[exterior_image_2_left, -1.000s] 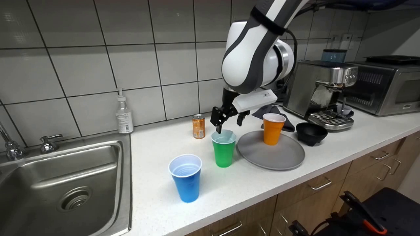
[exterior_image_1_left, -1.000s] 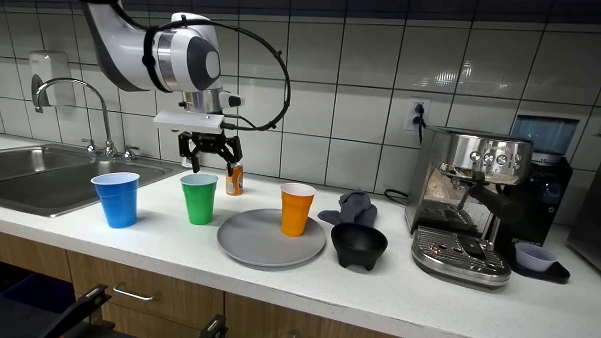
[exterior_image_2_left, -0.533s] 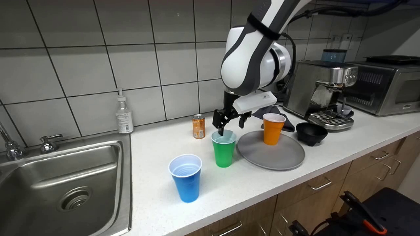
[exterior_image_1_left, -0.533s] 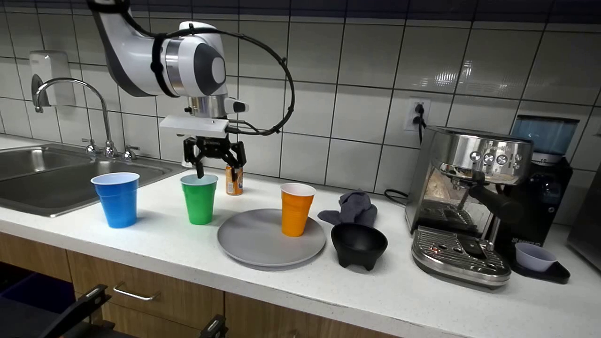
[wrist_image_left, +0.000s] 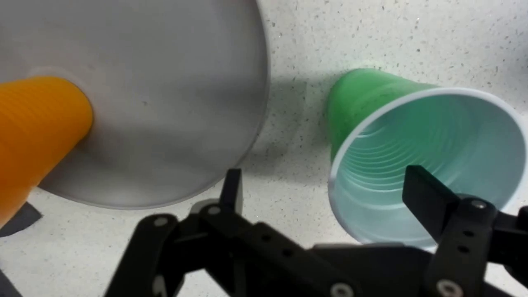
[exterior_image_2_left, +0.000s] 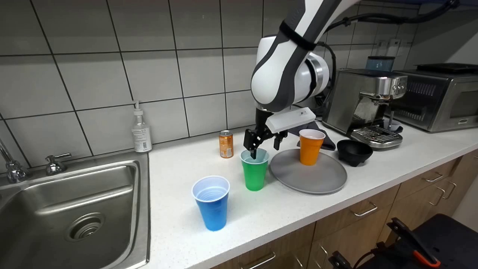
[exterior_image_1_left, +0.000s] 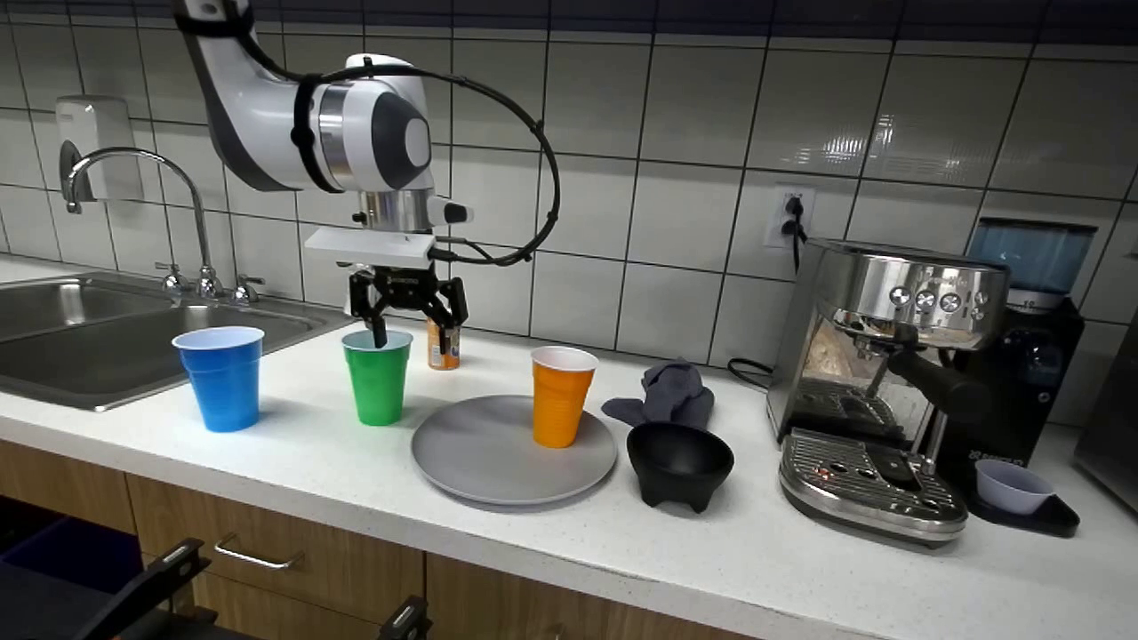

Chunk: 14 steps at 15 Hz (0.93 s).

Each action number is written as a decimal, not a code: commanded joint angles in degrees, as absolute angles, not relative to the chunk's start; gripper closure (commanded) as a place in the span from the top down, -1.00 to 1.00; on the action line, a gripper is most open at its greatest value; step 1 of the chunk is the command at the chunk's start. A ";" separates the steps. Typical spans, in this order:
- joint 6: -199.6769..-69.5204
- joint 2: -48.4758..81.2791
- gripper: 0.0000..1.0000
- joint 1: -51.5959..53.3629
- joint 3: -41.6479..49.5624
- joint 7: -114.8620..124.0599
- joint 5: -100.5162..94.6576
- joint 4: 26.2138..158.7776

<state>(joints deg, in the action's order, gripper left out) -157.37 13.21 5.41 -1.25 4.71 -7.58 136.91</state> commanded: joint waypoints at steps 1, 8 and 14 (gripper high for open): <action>-154.94 14.25 1.00 6.29 -0.80 6.38 -8.32 134.70; -154.51 14.73 -0.33 6.34 -0.85 6.10 -7.96 133.64; -153.97 14.68 -1.00 5.90 -1.24 5.49 -6.91 133.24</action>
<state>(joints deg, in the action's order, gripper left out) -156.33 14.64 5.71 -1.25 4.71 -7.45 134.57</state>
